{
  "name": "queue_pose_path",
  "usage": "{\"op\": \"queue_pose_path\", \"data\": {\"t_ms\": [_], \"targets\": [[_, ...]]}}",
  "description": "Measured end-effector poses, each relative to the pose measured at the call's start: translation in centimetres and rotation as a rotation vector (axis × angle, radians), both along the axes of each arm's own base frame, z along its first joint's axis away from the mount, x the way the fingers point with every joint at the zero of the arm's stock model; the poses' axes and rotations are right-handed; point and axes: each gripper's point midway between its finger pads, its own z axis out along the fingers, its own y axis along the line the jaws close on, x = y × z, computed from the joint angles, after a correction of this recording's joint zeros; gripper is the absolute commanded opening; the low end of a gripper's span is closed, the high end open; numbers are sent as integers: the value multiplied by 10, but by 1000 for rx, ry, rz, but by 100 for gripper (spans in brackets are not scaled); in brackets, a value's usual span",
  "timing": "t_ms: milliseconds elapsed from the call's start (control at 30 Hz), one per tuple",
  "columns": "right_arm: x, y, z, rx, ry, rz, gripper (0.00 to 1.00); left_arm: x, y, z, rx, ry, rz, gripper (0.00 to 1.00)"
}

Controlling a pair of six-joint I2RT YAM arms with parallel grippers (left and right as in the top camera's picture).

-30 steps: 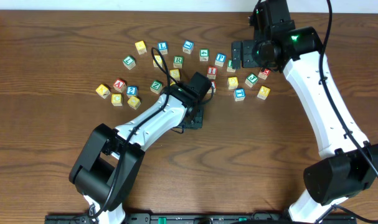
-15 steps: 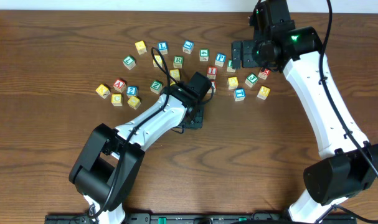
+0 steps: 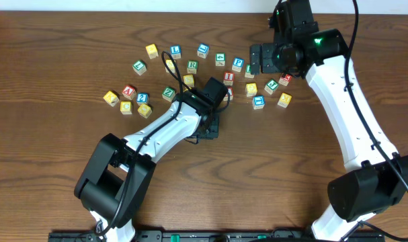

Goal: Spell out NEURIPS
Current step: 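Lower the U block onto the table right of the E block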

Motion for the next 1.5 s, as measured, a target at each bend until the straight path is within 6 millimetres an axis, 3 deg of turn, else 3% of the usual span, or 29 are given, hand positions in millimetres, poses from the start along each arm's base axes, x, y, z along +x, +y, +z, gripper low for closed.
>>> {"op": "queue_pose_path", "data": {"t_ms": [1500], "targets": [[0, 0, 0, 0, 0, 0, 99, 2, 6, 0, 7, 4, 16, 31]]}}
